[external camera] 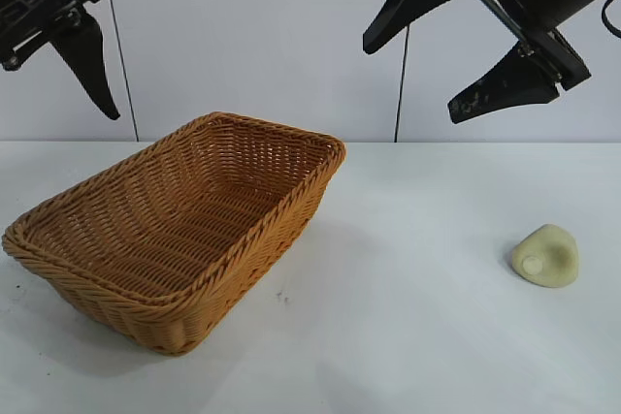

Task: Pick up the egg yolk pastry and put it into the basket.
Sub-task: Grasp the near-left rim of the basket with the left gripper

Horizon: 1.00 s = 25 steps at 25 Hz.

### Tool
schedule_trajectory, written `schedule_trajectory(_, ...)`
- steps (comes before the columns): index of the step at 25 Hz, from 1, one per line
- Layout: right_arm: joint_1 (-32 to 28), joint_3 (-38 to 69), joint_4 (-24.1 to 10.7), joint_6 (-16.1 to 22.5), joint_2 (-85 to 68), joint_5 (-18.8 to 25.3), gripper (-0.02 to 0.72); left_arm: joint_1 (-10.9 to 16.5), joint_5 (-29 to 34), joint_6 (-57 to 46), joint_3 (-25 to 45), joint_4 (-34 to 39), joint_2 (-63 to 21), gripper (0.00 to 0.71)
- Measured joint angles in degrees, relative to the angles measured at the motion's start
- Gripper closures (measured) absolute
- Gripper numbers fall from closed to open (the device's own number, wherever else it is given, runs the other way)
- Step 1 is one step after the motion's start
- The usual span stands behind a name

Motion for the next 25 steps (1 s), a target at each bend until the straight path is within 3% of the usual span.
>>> schedule_trajectory(7, 0.0, 0.0, 0.0, 0.0, 0.0, 0.11, 0.008, 0.0, -0.96, -8.34, 5.66, 2.63, 0.0, 0.018)
schedule_trajectory(15, 0.0, 0.0, 0.0, 0.0, 0.0, 0.11, 0.008, 0.0, -4.89, -9.26, 6.88, 3.46, 0.29, 0.018)
schedule_trajectory(20, 0.0, 0.0, 0.0, 0.0, 0.0, 0.16, 0.008, 0.0, -7.03, -9.31, 6.88, 3.52, 5.14, 0.018)
schedule_trajectory(25, 0.0, 0.0, 0.0, 0.0, 0.0, 0.27, 0.008, 0.0, -14.05, -10.22, 6.88, 3.52, 12.49, 0.018)
